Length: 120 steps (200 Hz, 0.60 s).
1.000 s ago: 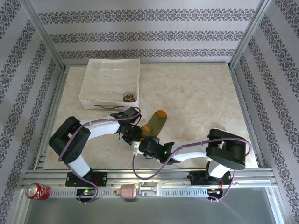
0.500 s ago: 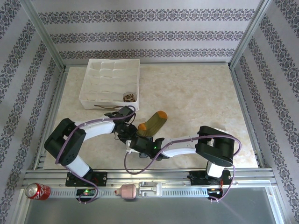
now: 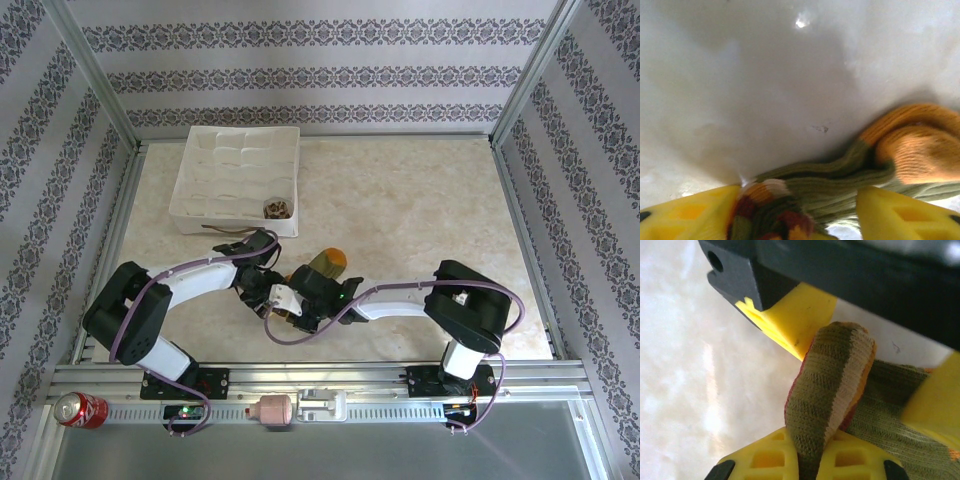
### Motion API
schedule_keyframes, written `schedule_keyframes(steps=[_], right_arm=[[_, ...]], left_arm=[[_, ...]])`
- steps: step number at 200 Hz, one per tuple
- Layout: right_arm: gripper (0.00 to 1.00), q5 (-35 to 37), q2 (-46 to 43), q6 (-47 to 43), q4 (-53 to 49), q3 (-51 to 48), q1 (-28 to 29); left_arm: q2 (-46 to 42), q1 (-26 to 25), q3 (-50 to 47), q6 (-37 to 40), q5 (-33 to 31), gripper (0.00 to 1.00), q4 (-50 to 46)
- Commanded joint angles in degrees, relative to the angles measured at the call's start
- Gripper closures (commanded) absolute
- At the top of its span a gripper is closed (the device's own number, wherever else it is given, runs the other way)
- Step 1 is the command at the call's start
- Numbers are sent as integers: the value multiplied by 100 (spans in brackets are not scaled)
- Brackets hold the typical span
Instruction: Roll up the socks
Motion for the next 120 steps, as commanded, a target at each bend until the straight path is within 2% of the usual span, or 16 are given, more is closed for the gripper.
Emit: schedule_keyframes(steps=[1,10,31,85,120], right_arm=[[100,-546,424,659,-782,-241,-266],[100,-625,441,718,-772,-257,-306],[100,-905,496,920,-733,-319,-446],[100,-1355,845,1274,-942,-386,-678],[100,-1391,913,1528,-1018,-413,-716]], left_arm=[[-172,73,-4,119,-209,33,-848],[-359,96,-5,55,-335,29,-809],[-816,131,-106,-66,-526,27,-618],[-1543,144,-418,51,-444,29,-1120],[-2029,143,-859,-89,-371,29,-850]])
